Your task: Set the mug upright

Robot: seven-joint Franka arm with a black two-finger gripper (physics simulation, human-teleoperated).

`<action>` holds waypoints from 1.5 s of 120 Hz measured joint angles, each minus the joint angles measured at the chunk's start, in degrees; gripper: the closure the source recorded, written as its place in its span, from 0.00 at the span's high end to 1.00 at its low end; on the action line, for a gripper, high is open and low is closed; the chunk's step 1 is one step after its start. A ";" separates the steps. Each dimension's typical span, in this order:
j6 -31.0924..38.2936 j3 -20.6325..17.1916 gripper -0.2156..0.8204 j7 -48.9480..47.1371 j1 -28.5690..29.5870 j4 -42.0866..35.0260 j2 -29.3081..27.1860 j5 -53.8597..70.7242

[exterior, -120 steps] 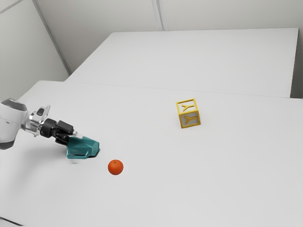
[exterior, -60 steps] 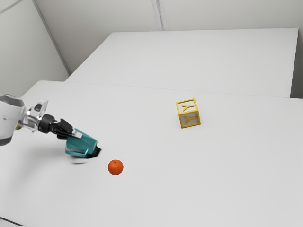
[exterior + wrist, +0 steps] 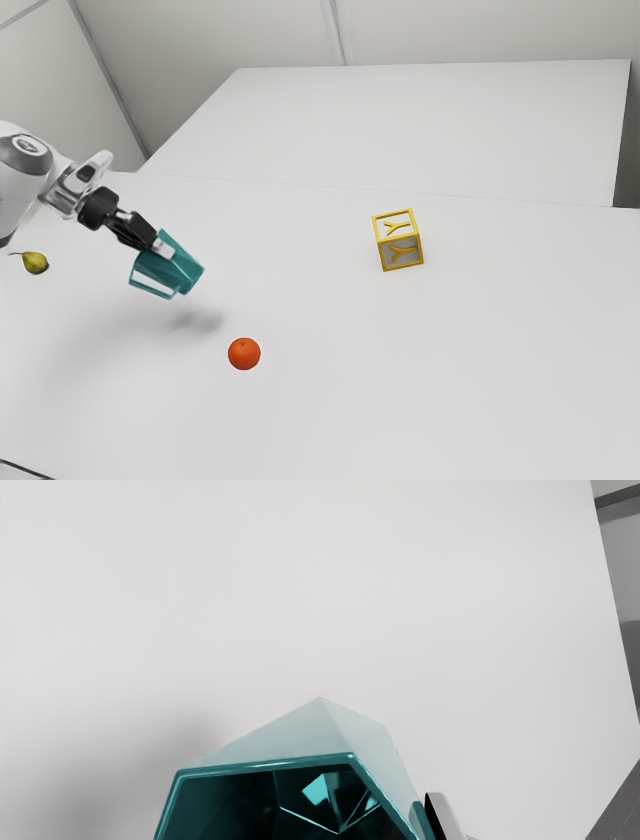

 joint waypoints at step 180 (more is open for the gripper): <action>35.34 -11.89 0.04 -42.32 -12.35 -16.72 -10.28 39.13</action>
